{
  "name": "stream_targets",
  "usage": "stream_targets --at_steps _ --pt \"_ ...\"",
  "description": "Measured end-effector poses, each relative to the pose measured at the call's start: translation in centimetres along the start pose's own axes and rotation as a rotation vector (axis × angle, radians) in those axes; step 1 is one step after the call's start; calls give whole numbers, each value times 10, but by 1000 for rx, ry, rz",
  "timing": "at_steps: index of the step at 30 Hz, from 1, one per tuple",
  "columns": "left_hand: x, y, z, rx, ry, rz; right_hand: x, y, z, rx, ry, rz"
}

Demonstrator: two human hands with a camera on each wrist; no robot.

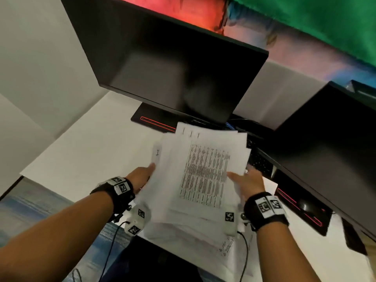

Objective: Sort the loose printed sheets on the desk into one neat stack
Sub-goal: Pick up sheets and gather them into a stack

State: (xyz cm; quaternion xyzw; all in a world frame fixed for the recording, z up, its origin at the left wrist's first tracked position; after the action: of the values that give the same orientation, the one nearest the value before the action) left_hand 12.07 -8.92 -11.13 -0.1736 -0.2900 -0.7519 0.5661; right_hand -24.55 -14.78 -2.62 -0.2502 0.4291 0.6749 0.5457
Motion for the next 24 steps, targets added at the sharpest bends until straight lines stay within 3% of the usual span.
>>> stream_targets --at_steps 2,4,7,11,13,16,20,24 --pt "-1 1 -9 13 21 19 28 -13 -19 9 -98 253" --pt "12 -3 -15 52 -12 -99 41 -34 -25 -31 -111 467" --pt "27 -14 -28 72 -93 -232 44 -65 -23 -89 -47 463" --pt "45 -13 -18 163 -241 -386 62 -68 -21 -54 -61 310" --pt "54 -8 0 173 -328 -266 68 -62 -16 -42 -48 174" --pt "61 5 33 86 -450 59 63 -46 -12 -20 -16 -58" --pt "106 18 90 20 -648 150 9 -30 4 -84 103 -182" --pt "165 34 150 189 -878 80 -76 5 49 7 415 -308"
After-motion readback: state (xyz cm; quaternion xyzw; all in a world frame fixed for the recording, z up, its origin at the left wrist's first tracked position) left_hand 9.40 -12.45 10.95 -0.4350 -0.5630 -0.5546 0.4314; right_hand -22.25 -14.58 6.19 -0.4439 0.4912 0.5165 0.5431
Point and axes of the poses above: each hand's wrist, its own z-axis away from the middle knuckle, its own y-axis out of the back of the hand, x = y × z, the point moved 10 cm from there along -z, towards the middle knuckle, and after that the axes turned 6 degrees about -x, right-handed, at the moved point
